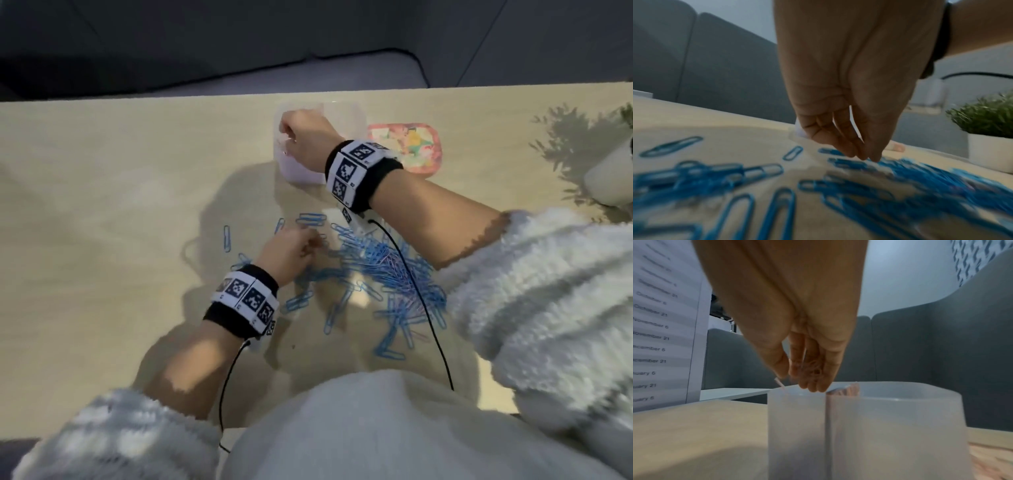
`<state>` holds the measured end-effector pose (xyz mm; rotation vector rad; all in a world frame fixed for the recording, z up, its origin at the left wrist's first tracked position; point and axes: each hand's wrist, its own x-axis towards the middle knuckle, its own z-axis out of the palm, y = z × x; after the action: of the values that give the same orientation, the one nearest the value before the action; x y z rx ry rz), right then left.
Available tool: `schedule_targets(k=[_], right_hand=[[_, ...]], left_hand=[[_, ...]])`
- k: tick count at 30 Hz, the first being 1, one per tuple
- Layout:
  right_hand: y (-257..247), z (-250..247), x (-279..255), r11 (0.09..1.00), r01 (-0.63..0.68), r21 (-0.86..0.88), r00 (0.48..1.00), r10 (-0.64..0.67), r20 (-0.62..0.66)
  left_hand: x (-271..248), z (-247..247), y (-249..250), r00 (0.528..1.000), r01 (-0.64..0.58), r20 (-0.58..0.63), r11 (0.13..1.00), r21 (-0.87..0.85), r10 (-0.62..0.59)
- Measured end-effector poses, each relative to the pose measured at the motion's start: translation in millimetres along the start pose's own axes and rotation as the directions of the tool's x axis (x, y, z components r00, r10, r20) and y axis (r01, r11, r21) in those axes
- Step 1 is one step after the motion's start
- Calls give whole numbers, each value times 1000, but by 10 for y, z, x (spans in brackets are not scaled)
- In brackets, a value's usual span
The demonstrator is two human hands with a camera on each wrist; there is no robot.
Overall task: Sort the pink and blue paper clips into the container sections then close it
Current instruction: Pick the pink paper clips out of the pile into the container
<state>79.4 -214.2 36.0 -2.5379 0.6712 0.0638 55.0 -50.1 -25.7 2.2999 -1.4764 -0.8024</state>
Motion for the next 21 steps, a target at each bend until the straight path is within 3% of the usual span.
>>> schedule_targets(k=[4, 8, 14, 21], right_hand=[[36, -19, -120, 999, 29, -14, 999, -29, -14], [192, -51, -525, 971, 135, 199, 973, -93, -209], [685, 349, -1398, 985, -20, 171, 997, 8, 72], [936, 659, -1755, 997, -71, -6, 994, 71, 77]], left_hand=[[26, 141, 47, 998, -59, -13, 997, 51, 60], [118, 157, 56, 996, -67, -53, 996, 51, 70], [102, 210, 40, 996, 13, -91, 1000, 16, -11], [-17, 227, 74, 994, 17, -111, 996, 87, -8]])
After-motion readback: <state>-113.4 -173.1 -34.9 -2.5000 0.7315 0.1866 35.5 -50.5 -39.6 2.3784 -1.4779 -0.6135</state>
